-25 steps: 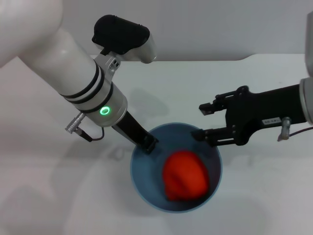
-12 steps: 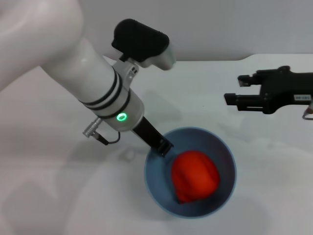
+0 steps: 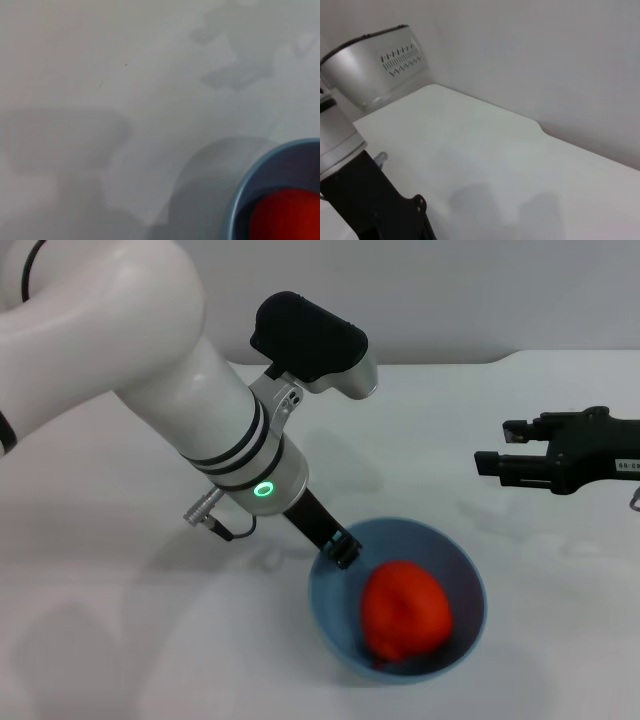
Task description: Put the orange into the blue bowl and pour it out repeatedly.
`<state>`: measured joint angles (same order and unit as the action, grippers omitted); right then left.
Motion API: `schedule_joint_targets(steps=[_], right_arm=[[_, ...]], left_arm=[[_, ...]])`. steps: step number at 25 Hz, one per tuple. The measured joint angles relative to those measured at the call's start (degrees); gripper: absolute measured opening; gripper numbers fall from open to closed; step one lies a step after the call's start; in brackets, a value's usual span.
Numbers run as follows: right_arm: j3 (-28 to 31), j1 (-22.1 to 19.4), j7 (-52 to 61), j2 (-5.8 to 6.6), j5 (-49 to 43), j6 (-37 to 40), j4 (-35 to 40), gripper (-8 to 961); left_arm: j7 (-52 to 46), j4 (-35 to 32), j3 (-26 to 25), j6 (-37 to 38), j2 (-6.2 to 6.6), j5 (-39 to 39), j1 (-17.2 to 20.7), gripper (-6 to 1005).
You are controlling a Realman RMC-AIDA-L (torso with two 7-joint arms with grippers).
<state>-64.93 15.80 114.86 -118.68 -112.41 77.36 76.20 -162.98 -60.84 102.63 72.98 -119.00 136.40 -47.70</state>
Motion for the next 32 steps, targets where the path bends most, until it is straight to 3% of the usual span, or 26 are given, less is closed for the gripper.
schedule_joint_targets(steps=[6,10,12,16,18,20,21,22,26,29,31,32], right_arm=[[0.1,-0.1,0.0,0.04,-0.2,-0.4,-0.8,600],[0.9,0.1,0.0,-0.01,0.0,-1.6,-2.9,600],[1.6,0.4,-0.1,-0.05,0.2,-2.0,-4.5,600],[3.5,0.7,-0.8,-0.04,4.2,-2.3,-8.4,600],[5.4,0.8,-3.3,0.01,9.8,-2.4,-12.1,600],[8.0,0.8,-6.0,0.02,16.1,-2.2,-16.4,600],[11.4,0.8,-8.6,0.08,24.2,-1.8,-23.0,600],[11.4,0.8,-8.6,0.08,24.2,-1.8,-23.0,600],[18.0,0.4,-11.7,0.28,37.0,-1.3,-35.3,600],[24.1,0.2,-13.2,0.30,43.4,-0.8,-43.6,600],[27.9,-0.2,-15.1,0.29,45.9,-0.6,-48.3,600],[30.7,-0.5,-18.5,0.25,46.6,-0.5,-51.3,600]], left_arm=[[0.2,-0.7,-1.9,-1.9,0.34,0.4,0.8,235],[3.1,-4.0,-10.8,-4.3,0.74,-1.2,4.3,304],[6.3,-5.1,-15.8,-6.3,0.78,-5.6,7.1,338],[16.9,-3.1,-27.9,-8.2,0.95,-22.8,13.2,463],[22.6,-0.1,-33.3,-7.3,1.03,-32.6,15.6,525],[27.9,3.6,-38.3,-4.8,1.19,-40.8,17.5,526],[34.8,7.6,-44.1,-0.2,1.28,-48.8,19.7,526],[34.8,7.6,-44.1,-0.2,1.28,-48.8,19.7,527],[47.6,13.4,-52.6,7.4,0.99,-60.5,23.5,527],[62.4,17.8,-53.9,9.2,0.62,-71.4,27.0,526],[76.7,20.7,-53.6,9.4,0.22,-77.7,29.5,526],[94.8,24.5,-52.7,9.3,0.02,-82.6,31.3,526]])
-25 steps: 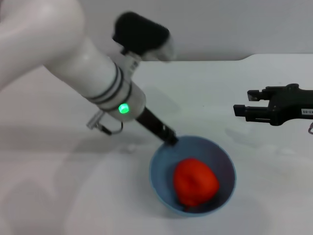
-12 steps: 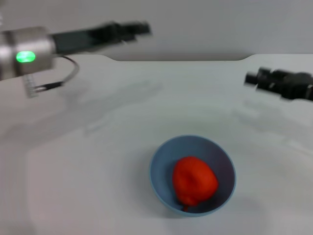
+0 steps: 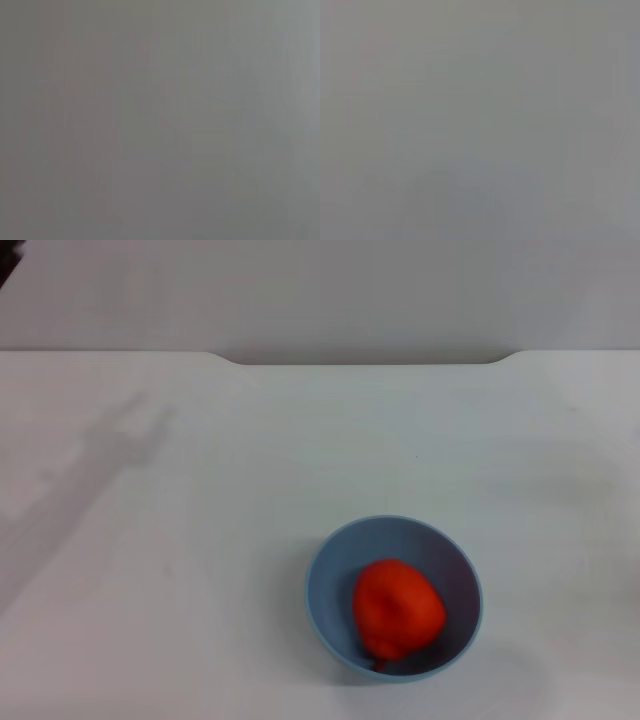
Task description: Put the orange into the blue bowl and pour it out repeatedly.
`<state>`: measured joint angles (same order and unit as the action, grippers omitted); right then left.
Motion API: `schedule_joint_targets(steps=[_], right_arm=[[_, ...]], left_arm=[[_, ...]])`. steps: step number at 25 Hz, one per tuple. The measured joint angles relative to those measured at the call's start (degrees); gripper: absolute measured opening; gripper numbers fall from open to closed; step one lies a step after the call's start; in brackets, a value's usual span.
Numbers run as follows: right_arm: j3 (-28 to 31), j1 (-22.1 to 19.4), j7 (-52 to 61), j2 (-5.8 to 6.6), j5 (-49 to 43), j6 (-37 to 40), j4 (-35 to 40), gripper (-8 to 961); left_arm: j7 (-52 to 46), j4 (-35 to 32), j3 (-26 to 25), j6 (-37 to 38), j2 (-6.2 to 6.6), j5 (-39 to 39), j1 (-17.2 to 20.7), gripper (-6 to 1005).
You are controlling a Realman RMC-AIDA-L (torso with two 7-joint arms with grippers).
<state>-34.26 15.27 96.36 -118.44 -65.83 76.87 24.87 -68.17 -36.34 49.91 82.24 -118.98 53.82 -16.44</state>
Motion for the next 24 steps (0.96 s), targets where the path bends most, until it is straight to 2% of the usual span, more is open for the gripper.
schedule_joint_targets(steps=[1,2,3,4,5,8,10,13,16,24], right_arm=[[1.4,-0.2,-3.3,-0.11,0.1,0.0,-1.6,600],[1.4,-0.2,-3.3,-0.11,0.1,0.0,-1.6,600],[2.9,-0.5,-8.0,-0.26,0.2,0.1,-3.1,600],[4.5,-0.6,-13.7,-0.42,0.2,0.1,-4.8,600],[5.8,-0.8,-20.8,-0.60,0.4,0.2,-6.7,600],[9.3,-0.6,-42.5,-0.77,5.2,1.5,-15.3,600],[11.8,0.0,-59.4,-0.91,12.6,4.5,-23.6,600],[14.8,1.4,-82.1,-1.14,21.3,11.2,-34.6,600],[15.9,2.6,-96.0,-1.15,21.4,15.8,-40.1,600],[15.5,3.9,-92.5,-0.93,17.2,16.3,-41.7,600]], left_arm=[[8.2,1.9,0.5,-0.2,-0.02,-1.3,0.5,526],[8.2,1.9,0.5,-0.2,-0.02,-1.3,0.5,526],[8.2,1.9,0.5,-0.2,-0.02,-1.3,0.5,526],[26.1,6.7,0.9,-0.8,-0.02,-4.2,0.9,526],[37.8,10.8,0.7,-0.9,-0.02,-6.2,0.9,526],[51.3,16.0,0.4,-1.1,0.02,-8.3,0.6,525],[58.0,19.5,-0.5,-1.1,0.03,-9.9,0.3,525],[60.1,21.4,-1.5,-1.2,0.02,-11.6,0.1,526],[57.6,22.4,-1.8,-1.4,0.02,-11.7,0.1,527],[56.0,24.2,-1.4,-1.6,0.06,-11.4,0.1,525]])
